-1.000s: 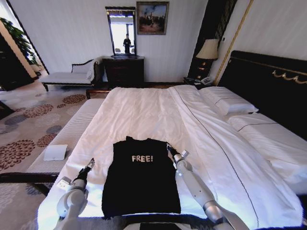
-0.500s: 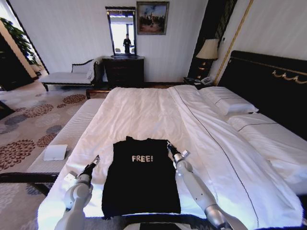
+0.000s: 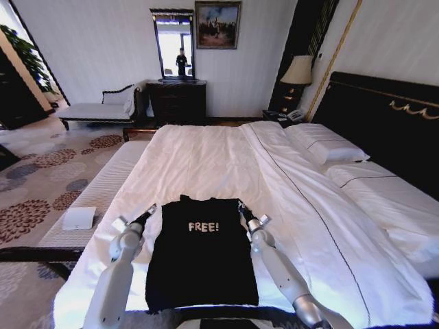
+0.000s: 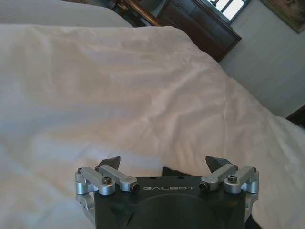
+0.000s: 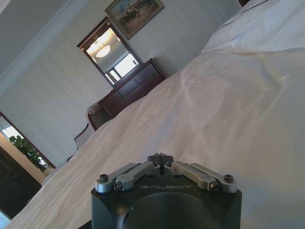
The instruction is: Fold the clothes on the bed.
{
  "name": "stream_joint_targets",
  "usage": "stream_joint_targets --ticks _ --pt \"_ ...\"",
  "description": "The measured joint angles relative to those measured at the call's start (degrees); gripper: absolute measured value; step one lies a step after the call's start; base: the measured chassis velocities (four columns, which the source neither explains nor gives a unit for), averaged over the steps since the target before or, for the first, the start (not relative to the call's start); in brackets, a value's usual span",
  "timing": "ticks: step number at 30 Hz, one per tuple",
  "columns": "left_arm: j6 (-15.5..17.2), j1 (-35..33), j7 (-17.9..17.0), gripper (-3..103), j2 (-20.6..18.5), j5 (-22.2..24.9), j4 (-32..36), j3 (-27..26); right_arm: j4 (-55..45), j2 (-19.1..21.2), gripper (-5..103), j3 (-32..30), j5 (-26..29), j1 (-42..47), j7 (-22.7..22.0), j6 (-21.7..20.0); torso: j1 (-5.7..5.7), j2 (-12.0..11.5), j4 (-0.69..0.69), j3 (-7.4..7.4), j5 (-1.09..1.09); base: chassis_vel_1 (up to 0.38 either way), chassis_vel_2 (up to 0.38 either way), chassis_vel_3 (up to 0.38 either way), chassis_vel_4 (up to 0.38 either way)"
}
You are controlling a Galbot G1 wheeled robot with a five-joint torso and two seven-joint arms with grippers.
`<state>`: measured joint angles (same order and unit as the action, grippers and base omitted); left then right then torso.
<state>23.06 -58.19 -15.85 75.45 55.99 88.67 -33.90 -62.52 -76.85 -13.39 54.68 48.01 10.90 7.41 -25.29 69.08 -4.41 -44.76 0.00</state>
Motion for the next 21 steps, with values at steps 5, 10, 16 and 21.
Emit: stream_joint_targets --ticks 5,10,16,21 --pt "-1.3 3.7 1.9 100 0.4 0.7 -4.7 2.0 0.2 0.0 0 -0.2 -0.9 0.2 0.0 0.3 0.00 0.0 0.00 0.00 0.00 0.000 0.000 0.000 0.000" --pt "-1.8 6.4 2.3 98 1.8 0.4 -8.0 4.0 0.0 0.0 0 -0.4 -1.2 0.8 -0.1 0.7 0.00 0.0 0.00 0.00 0.01 0.000 0.000 0.000 0.000" --pt "-2.7 9.0 2.6 84 3.1 -1.2 -12.7 5.1 0.2 0.0 0 -0.8 -1.6 1.1 -0.1 1.1 0.02 0.0 0.00 0.00 0.00 0.000 0.000 0.000 0.000" --pt "-2.8 9.5 2.6 68 3.7 -2.1 -14.5 5.1 0.2 0.1 0 -0.9 -1.8 1.2 -0.1 1.3 0.01 0.0 0.00 0.00 0.01 0.000 0.000 0.000 0.000"
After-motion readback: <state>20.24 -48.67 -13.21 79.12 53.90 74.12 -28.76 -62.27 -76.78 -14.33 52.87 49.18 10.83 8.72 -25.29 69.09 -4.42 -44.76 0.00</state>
